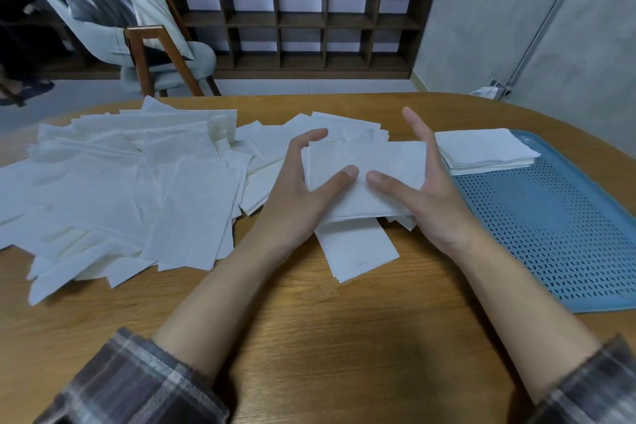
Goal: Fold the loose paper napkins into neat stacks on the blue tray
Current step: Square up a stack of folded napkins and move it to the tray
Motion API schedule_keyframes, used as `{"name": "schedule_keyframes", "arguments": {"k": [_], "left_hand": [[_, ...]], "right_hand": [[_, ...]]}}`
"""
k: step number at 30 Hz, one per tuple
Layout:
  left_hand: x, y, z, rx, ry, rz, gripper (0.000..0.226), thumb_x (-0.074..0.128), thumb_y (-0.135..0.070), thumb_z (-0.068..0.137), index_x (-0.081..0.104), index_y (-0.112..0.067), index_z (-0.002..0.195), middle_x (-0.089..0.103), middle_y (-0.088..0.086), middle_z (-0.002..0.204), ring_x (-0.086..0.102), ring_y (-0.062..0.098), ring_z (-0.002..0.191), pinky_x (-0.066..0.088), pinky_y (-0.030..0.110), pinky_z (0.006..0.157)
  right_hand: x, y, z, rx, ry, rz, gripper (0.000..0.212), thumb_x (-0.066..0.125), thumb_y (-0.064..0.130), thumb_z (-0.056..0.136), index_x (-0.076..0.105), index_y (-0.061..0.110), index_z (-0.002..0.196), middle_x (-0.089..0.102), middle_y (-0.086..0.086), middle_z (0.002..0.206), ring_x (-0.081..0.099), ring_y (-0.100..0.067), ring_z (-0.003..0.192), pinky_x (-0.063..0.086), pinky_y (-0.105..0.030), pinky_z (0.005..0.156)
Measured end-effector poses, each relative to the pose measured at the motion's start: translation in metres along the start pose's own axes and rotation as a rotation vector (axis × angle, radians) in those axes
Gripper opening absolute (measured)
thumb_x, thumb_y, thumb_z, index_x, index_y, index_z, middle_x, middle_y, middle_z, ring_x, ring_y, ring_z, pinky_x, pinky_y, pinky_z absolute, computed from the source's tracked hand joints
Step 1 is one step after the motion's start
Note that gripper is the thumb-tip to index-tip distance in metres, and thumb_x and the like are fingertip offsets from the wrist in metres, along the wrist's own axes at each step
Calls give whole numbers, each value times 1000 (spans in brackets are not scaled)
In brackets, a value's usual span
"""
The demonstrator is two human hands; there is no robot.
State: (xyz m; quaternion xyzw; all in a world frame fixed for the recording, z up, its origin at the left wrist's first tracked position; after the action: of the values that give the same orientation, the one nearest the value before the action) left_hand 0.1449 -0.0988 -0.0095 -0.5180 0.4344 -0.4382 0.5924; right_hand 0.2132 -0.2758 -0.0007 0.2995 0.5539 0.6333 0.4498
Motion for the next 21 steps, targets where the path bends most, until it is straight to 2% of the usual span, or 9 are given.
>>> {"name": "schedule_keyframes", "arguments": {"k": [2, 4, 6, 8, 11, 14, 16, 19, 21], "left_hand": [[-4, 2, 2, 26, -29, 59, 56, 77, -40, 96, 45, -56, 139, 61, -15, 137, 64, 9, 122, 58, 44, 103], [-7, 2, 2, 32, -46, 56, 57, 77, -34, 97, 46, -56, 139, 61, -13, 136, 64, 10, 120, 59, 44, 101], [-8, 1, 3, 43, -54, 34, 54, 75, -29, 98, 47, -56, 136, 60, -12, 137, 65, 11, 119, 60, 42, 98], [-8, 0, 3, 48, -44, -10, 49, 72, -26, 100, 50, -55, 133, 60, -11, 136, 67, 10, 115, 62, 39, 94], [-7, 1, 3, 0, -34, -102, 30, 67, -27, 103, 58, -47, 124, 68, -9, 124, 73, 14, 104, 61, 36, 81], [-7, 1, 4, -26, -62, -127, 10, 63, -33, 105, 63, -38, 114, 73, -14, 99, 73, 16, 94, 55, 34, 69], [-7, 2, 5, -25, -79, -106, 4, 61, -35, 106, 63, -34, 109, 71, -14, 93, 71, 16, 92, 51, 35, 67], [-7, 2, 6, -29, -83, -120, 6, 59, -35, 107, 62, -31, 104, 69, -11, 90, 69, 18, 89, 48, 37, 66], [-7, 2, 6, -61, -78, -155, 7, 57, -35, 108, 60, -30, 103, 69, -13, 85, 69, 17, 85, 46, 34, 61]], "right_hand": [[0, 2, 1, -7, -32, -41, 91, 77, 14, 93, 23, 39, 162, 45, 48, 118, 49, 38, 94, 42, 5, 75], [-2, 2, 3, -2, -31, -39, 89, 76, 18, 95, 22, 43, 162, 54, 55, 110, 56, 28, 104, 51, -5, 87], [-1, 4, 4, -15, 5, -17, 84, 75, 23, 95, 27, 49, 159, 58, 49, 121, 64, 4, 120, 57, -29, 101], [-1, 4, 4, -31, 68, 7, 74, 72, 21, 95, 37, 45, 156, 59, 44, 129, 61, -2, 128, 54, -36, 108], [1, 1, 4, -42, 128, 9, 55, 72, 25, 96, 57, 43, 145, 58, 22, 145, 53, -7, 139, 43, -43, 119], [-1, -1, 4, -73, 121, -141, 35, 70, 17, 100, 70, 33, 131, 66, 24, 137, 52, 4, 136, 37, -28, 116], [-3, -3, 5, -62, 117, -167, 31, 69, 14, 100, 73, 30, 127, 69, 24, 133, 53, 7, 134, 36, -21, 112], [-4, -7, 6, -6, 124, -1, 33, 72, 11, 95, 76, 25, 125, 71, 14, 134, 58, -5, 135, 44, -25, 109], [-3, -10, 6, 113, 139, 223, 33, 73, 12, 88, 80, 24, 119, 72, 5, 135, 65, -15, 129, 55, -25, 98]]}}
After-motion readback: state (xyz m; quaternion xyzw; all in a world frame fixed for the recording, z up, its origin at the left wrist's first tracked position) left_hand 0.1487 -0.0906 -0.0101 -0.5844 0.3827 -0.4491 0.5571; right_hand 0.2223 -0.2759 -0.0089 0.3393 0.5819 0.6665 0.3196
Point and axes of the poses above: each hand's wrist, its own z-axis towards the middle knuckle, its own x-axis out of the palm, y = z × x, the point moved 5 cm from there along z, towards the middle knuckle
